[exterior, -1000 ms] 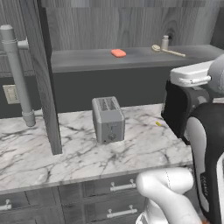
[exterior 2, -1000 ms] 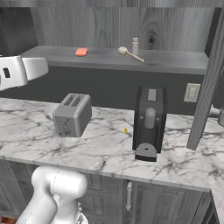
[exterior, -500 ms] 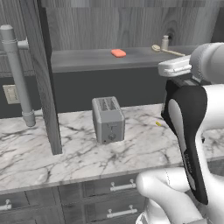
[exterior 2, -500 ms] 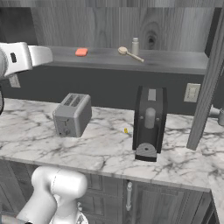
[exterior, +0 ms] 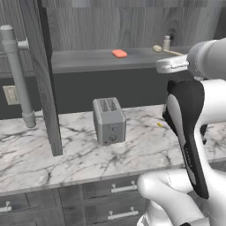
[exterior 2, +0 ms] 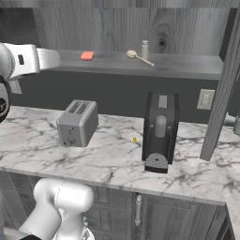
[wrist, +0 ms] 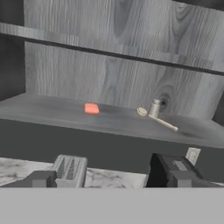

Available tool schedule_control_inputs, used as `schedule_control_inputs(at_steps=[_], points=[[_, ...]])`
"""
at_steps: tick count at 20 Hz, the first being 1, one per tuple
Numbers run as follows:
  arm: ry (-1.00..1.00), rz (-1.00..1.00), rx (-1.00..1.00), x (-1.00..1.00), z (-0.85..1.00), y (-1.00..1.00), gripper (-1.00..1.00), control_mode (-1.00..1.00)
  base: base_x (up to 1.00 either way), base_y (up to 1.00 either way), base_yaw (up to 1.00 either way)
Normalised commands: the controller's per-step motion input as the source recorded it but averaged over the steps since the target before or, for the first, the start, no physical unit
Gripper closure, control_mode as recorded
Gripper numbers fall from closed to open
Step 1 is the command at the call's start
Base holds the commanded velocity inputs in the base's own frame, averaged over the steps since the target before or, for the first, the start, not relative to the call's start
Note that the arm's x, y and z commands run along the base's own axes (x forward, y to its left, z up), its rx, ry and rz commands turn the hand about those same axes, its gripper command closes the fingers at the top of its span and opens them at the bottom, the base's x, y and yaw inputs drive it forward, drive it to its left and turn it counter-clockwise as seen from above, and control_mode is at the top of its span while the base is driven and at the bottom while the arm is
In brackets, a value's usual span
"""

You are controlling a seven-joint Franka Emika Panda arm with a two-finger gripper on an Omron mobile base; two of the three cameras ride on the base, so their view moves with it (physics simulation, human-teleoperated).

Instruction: Pick the bar soap and dish brush from the cabinet and place them on the counter.

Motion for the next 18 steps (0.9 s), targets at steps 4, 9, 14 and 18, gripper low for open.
schedule_control_inputs(at_steps=[4,9,14,18], points=[[0.05,0.05,0.08,0.00,-0.01,0.00,-1.00,-1.00,0.00,0.00,0.00],[0.06,0.06,0.07,0.01,0.00,0.02,-1.00,-1.00,0.00,0.00,0.00],[0.07,0.06,0.01,0.08,0.00,0.13,-1.00,-1.00,0.00,0.00,0.00],[0.01,0.03,0.00,0.17,-0.06,0.10,-1.00,-1.00,0.00,0.00,0.00]])
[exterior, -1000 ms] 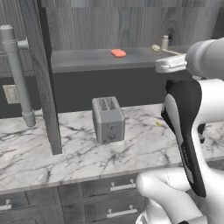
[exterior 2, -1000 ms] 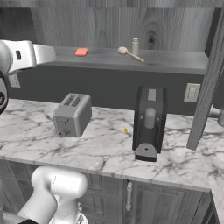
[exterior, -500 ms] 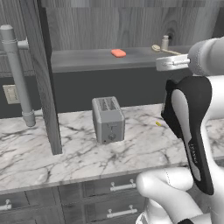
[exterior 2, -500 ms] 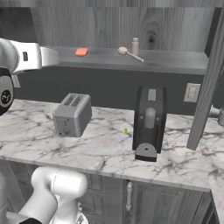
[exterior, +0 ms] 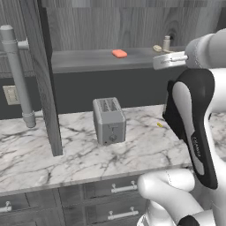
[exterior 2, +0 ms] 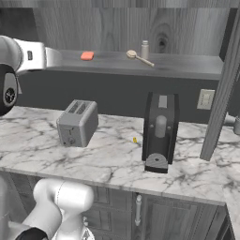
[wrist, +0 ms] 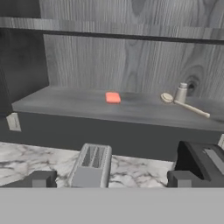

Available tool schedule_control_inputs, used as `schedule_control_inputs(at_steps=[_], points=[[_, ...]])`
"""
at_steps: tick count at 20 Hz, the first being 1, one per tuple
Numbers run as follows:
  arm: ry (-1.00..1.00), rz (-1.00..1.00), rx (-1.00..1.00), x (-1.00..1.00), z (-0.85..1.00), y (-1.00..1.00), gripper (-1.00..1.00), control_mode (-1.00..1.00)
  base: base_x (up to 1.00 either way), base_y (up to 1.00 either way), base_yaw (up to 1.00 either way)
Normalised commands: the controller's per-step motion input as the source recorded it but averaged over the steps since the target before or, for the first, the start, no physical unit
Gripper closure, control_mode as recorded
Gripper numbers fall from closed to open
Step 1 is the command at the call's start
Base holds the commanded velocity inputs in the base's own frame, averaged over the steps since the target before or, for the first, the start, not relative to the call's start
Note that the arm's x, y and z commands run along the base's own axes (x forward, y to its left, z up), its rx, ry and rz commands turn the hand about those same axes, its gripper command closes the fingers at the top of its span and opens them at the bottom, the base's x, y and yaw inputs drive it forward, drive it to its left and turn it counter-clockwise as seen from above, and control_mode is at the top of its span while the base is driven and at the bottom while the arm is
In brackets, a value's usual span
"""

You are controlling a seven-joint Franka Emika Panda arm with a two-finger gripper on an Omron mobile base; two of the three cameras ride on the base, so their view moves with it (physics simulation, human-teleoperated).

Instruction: Pick the bar soap and dish brush from the cabinet and place them on the counter.

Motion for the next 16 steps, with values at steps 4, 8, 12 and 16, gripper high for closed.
schedule_control_inputs(at_steps=[4,8,12,16], points=[[-0.03,0.00,0.00,0.16,-0.07,0.00,-1.00,-1.00,0.00,0.00,0.00],[0.00,0.00,0.00,0.22,-0.12,0.00,-1.00,-1.00,0.00,0.00,0.00],[0.00,0.00,0.00,0.24,-0.23,0.00,-1.00,-1.00,0.00,0.00,0.00],[0.01,0.01,0.00,0.29,-0.06,0.10,-1.00,-1.00,0.00,0.00,0.00]])
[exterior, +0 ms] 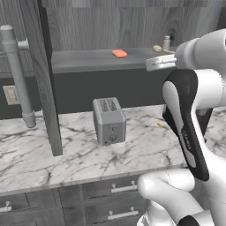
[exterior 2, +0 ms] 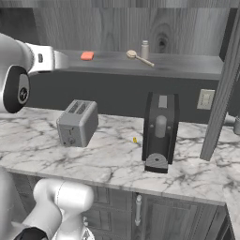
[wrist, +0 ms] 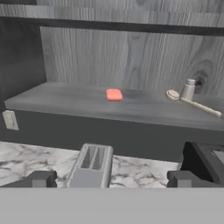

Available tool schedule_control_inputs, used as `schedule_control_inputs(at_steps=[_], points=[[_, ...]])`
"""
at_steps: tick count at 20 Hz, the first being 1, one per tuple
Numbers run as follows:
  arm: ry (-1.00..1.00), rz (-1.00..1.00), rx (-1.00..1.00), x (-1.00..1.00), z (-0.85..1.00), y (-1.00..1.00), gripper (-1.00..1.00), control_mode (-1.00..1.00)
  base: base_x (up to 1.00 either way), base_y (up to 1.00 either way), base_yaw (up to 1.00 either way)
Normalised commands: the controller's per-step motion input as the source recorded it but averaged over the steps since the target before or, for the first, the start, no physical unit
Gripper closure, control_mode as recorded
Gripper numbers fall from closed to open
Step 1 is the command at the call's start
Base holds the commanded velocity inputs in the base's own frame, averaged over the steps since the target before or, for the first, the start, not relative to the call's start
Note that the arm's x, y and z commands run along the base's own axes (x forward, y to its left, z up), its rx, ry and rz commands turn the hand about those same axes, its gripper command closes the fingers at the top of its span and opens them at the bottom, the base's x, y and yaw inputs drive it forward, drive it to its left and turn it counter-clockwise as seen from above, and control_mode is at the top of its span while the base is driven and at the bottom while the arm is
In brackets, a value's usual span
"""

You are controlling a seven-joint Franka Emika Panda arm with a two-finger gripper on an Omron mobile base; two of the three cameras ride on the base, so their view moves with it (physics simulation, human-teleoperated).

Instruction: Pick the bar soap and dish brush from the cabinet and place them on the counter.

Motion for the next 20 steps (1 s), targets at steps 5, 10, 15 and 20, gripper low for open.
schedule_control_inputs(at_steps=[5,10,15,20], points=[[0.08,0.00,0.00,0.32,0.00,0.16,-1.00,-1.00,0.00,0.00,0.00],[0.11,0.00,0.00,0.31,0.03,0.19,-1.00,-1.00,0.00,0.00,0.00],[0.12,0.00,0.00,0.29,0.00,0.16,-1.00,-1.00,0.00,0.00,0.00],[0.10,0.00,0.00,0.30,0.00,0.09,-1.00,-1.00,0.00,0.00,0.00]])
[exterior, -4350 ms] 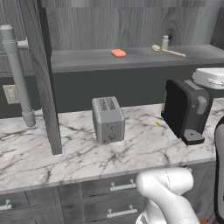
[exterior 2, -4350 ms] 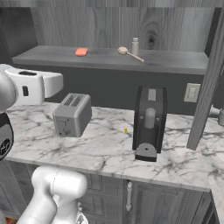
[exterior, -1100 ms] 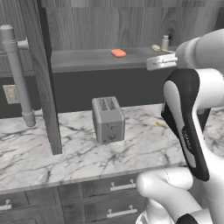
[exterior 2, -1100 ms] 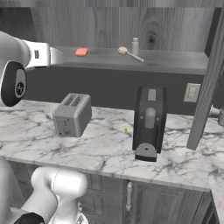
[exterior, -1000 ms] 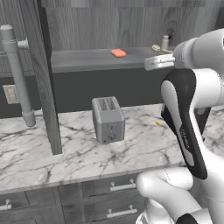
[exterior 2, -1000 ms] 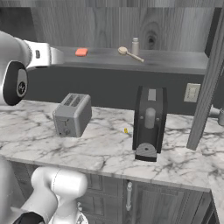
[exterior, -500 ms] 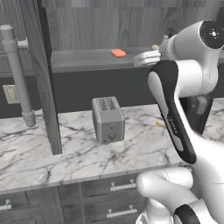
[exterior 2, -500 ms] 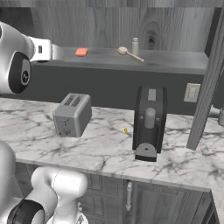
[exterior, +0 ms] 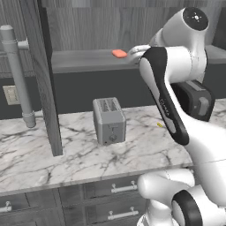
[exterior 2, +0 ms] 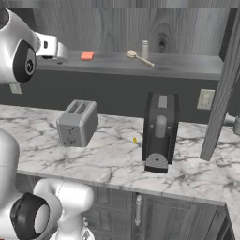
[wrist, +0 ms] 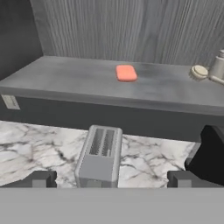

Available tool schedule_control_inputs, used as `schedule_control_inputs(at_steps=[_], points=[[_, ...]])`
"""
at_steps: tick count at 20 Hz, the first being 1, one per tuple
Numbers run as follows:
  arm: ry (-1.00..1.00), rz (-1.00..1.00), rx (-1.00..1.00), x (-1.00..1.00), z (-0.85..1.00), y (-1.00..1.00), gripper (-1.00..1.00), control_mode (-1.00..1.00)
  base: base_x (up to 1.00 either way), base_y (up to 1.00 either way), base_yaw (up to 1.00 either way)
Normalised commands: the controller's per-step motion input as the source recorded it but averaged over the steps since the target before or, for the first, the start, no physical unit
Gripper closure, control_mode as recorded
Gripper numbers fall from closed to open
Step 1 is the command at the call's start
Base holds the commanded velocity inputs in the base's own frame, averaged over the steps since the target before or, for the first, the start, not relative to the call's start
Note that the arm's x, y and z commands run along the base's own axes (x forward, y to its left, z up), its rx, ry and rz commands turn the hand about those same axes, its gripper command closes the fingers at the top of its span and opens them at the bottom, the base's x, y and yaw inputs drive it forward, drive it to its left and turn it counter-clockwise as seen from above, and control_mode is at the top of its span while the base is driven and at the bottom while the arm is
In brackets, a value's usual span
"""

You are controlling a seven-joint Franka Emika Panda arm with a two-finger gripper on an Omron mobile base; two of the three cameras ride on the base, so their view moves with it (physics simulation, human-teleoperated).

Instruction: Pick the bar soap and dish brush from the cabinet and place them on the counter.

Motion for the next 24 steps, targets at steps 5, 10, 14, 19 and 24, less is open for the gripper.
schedule_control_inputs(at_steps=[5,10,14,19,24], points=[[0.07,0.00,0.00,0.34,-0.01,0.01,-1.00,-1.00,0.00,0.00,0.00],[0.01,0.00,0.00,0.29,-0.04,-0.01,-1.00,-1.00,0.00,0.00,0.00],[-0.01,0.00,0.00,0.15,-0.27,0.00,-1.00,-1.00,0.00,0.00,0.00],[-0.06,0.00,0.00,0.13,-0.37,0.00,-1.00,-1.00,0.00,0.00,0.00],[-0.05,0.00,0.00,0.22,-0.13,-0.02,-1.00,-1.00,0.00,0.00,0.00]])
